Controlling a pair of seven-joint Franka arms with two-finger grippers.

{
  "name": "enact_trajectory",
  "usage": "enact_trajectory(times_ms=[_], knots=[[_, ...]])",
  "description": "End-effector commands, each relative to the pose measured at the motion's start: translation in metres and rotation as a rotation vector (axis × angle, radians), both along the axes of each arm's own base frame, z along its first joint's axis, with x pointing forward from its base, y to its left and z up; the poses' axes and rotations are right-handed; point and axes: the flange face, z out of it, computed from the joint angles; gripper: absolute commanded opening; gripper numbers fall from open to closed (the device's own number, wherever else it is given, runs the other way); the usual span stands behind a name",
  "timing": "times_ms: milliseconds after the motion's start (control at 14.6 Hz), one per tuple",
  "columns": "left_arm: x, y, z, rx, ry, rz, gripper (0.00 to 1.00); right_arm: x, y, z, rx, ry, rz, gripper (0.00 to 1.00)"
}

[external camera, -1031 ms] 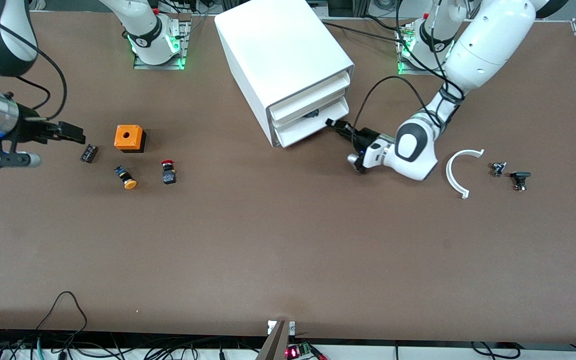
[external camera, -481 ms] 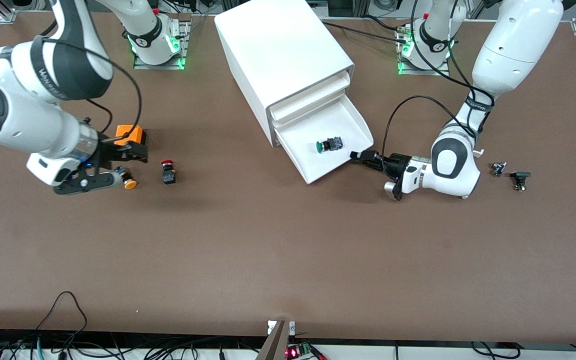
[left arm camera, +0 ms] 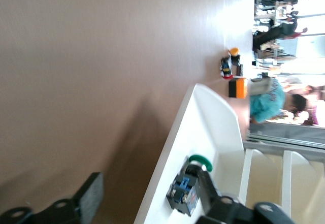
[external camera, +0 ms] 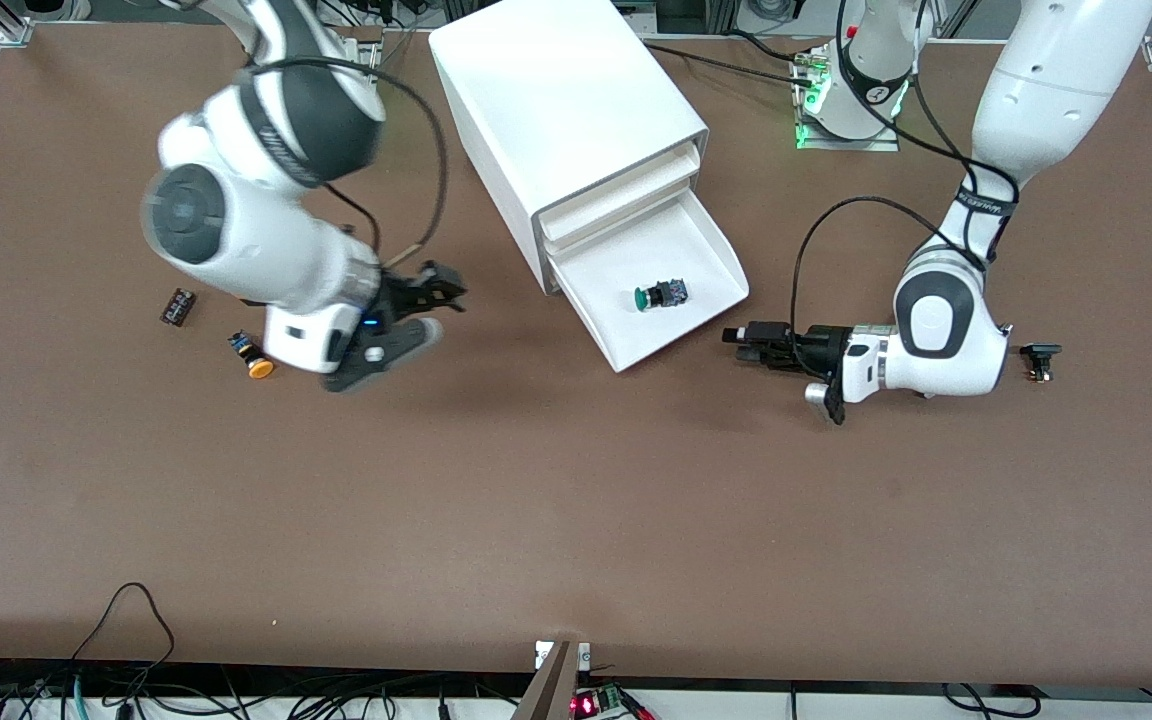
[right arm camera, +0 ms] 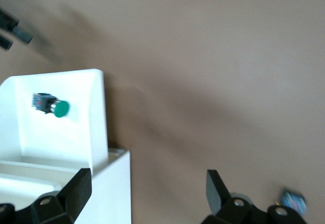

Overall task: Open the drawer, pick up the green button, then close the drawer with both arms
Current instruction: 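Reach the right gripper into the open drawer toward the green button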

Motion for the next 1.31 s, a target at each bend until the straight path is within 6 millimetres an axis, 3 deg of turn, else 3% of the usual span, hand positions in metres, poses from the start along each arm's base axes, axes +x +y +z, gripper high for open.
enact_trajectory(times_ms=[0, 69, 137, 206, 275, 344, 481, 618, 756, 893, 1031, 1237], knots=[[-0.003, 0.017, 0.066, 0.158, -0.161, -0.032, 1.00, -0.007, 0.060, -0.004, 0.037, -0.086, 0.184, 1.00], [0.003, 0.033, 0.096, 0.215, -0.239, -0.018, 1.00, -0.012, 0.079, -0.008, 0.038, -0.127, 0.263, 1.00], [0.006, 0.066, 0.135, 0.252, -0.309, 0.033, 1.00, -0.015, 0.094, -0.011, 0.044, -0.165, 0.352, 1.00], [0.005, 0.086, 0.145, 0.263, -0.321, 0.075, 1.00, -0.018, 0.110, -0.015, 0.063, -0.205, 0.439, 1.00], [0.006, 0.091, 0.153, 0.278, -0.346, 0.098, 1.00, -0.018, 0.123, -0.015, 0.085, -0.249, 0.485, 1.00], [0.004, 0.092, 0.176, 0.287, -0.392, 0.098, 1.00, -0.022, 0.140, -0.017, 0.100, -0.270, 0.507, 1.00], [0.001, 0.115, 0.205, 0.377, -0.455, 0.066, 1.00, -0.035, 0.168, -0.014, 0.116, -0.293, 0.546, 1.00], [-0.005, 0.133, 0.249, 0.558, -0.534, -0.054, 1.00, -0.050, 0.186, -0.020, 0.117, -0.297, 0.587, 1.00], [-0.013, 0.157, 0.291, 0.655, -0.462, -0.046, 1.00, -0.062, 0.204, -0.031, 0.106, -0.338, 0.679, 1.00], [-0.018, 0.169, 0.337, 0.797, -0.385, -0.042, 1.00, -0.077, 0.218, -0.045, 0.059, -0.339, 0.733, 1.00], [-0.027, 0.165, 0.382, 0.967, -0.337, -0.023, 1.00, -0.086, 0.228, -0.071, -0.007, -0.336, 0.787, 1.00], [-0.045, 0.150, 0.415, 1.055, -0.139, 0.098, 1.00, -0.084, 0.238, -0.104, -0.002, -0.355, 0.790, 1.00]])
